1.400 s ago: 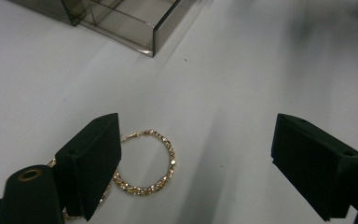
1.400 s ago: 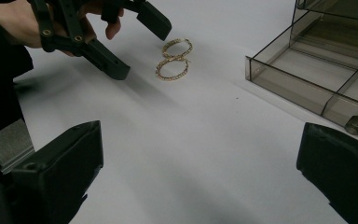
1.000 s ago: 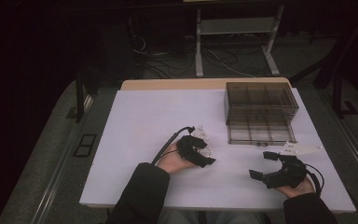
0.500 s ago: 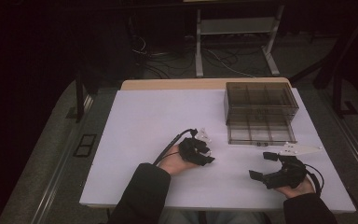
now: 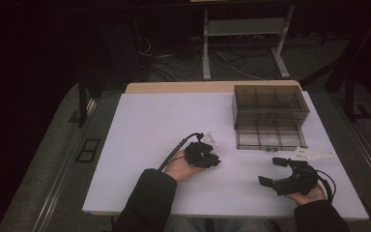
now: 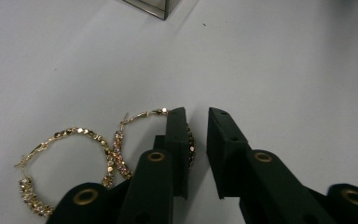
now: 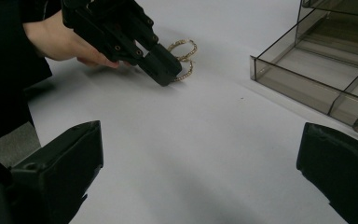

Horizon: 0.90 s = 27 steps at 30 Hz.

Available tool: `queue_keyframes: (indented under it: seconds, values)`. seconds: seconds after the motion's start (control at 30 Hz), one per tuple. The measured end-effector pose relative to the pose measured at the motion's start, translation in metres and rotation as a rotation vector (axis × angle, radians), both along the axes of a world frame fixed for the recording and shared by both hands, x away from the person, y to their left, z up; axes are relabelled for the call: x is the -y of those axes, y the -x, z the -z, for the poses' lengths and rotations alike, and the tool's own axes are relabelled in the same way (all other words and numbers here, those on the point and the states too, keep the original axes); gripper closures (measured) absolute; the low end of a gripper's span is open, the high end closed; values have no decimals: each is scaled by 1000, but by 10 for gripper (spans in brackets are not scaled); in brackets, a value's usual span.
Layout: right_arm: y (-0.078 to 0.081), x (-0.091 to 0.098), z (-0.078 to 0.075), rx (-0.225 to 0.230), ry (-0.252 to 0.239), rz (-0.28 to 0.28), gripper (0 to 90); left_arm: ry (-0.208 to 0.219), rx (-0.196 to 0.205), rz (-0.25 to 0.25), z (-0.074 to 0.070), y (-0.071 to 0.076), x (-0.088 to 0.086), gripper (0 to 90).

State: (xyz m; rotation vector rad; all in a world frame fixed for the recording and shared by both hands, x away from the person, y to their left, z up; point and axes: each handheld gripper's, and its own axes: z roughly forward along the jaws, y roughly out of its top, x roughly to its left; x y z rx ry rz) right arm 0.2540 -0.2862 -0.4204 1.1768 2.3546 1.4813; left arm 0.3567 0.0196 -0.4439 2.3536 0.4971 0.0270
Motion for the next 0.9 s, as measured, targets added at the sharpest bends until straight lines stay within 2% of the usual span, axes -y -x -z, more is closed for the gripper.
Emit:
queue_keyframes:
  seconds: [0.07,0.1,0.13,0.2,0.33,0.37,0.4,0.43,0.5,0.53,0.6,0.7,0.9]
  values:
    - [0,0,0,2,2,2,0,-2,-4,5,0,-1,0,836]
    - [0,0,0,1,4,2,0,-20,2,24,-1,-3,-2,854]
    - [0,0,0,-1,6,2,0,0,-7,3,0,-2,0,868]
    - [0,-1,0,-5,11,-1,0,-9,-6,13,0,-2,-1,870]
    - [0,-2,1,-2,17,-2,0,-6,-12,0,0,-2,0,878]
    - [0,-2,1,-2,18,-2,0,-32,-6,24,-1,-4,-1,879]
    - [0,-2,1,-2,18,-1,0,-19,-22,8,-1,-3,-1,880]
    - [0,-2,1,-3,18,-2,0,-22,-23,21,-1,-6,-2,880]
    - [0,-2,1,-6,19,-3,0,-4,-60,4,-2,-6,-3,881]
    - [0,-2,1,-7,20,-2,0,-7,-44,20,-2,-8,-3,880]
    - [0,-2,1,-8,20,-2,0,1,-49,11,-5,-8,-4,880]
    - [0,-2,2,-7,18,1,0,41,-60,10,-11,-8,-5,880]
    - [0,-2,2,-7,16,0,0,54,-56,15,-24,-8,-5,881]
